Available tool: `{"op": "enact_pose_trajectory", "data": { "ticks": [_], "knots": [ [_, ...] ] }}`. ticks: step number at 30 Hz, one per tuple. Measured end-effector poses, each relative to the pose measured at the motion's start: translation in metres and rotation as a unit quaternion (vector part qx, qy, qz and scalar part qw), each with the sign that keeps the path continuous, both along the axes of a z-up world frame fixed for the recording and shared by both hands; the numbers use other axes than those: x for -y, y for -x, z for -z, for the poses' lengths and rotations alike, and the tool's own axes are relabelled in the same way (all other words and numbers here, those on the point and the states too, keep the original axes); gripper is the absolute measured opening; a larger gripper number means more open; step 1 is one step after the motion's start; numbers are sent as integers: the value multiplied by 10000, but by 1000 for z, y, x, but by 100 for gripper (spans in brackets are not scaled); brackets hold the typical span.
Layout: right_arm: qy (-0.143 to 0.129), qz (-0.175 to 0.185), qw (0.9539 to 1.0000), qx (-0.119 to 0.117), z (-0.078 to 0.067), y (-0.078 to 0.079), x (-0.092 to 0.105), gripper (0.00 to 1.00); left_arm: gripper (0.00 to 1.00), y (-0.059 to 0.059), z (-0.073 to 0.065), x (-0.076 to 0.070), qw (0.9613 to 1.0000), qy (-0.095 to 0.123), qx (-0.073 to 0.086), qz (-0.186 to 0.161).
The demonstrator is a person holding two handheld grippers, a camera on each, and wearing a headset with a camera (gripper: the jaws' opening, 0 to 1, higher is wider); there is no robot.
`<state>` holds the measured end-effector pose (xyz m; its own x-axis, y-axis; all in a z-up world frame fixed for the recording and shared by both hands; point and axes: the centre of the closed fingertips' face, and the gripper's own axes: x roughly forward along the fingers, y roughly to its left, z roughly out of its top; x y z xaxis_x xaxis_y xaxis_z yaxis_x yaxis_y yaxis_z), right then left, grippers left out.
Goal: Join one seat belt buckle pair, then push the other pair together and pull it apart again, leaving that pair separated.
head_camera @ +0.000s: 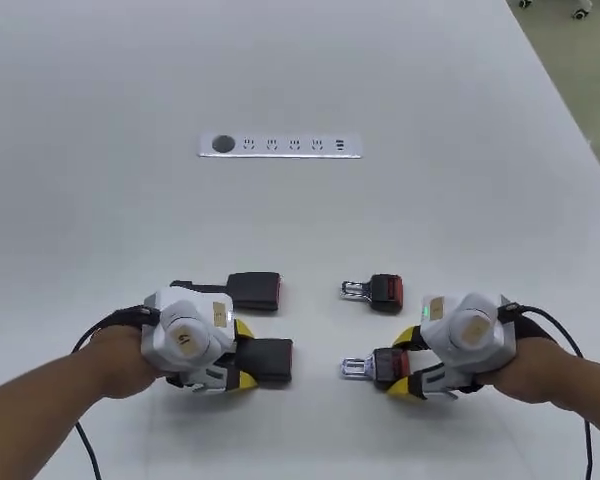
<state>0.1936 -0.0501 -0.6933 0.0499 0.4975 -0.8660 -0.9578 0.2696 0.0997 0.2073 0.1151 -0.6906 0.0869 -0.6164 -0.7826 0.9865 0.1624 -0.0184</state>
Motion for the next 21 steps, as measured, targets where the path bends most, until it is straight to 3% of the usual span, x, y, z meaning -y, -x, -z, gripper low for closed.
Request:
{"op": "enact_pose_trajectory", "data": {
  "ticks": [21],
  "knots": [
    [55,-110,9999,27,-1,-5,-30,34,35,-1,2,-1,9999,-109,-33,-18]
  ]
}}
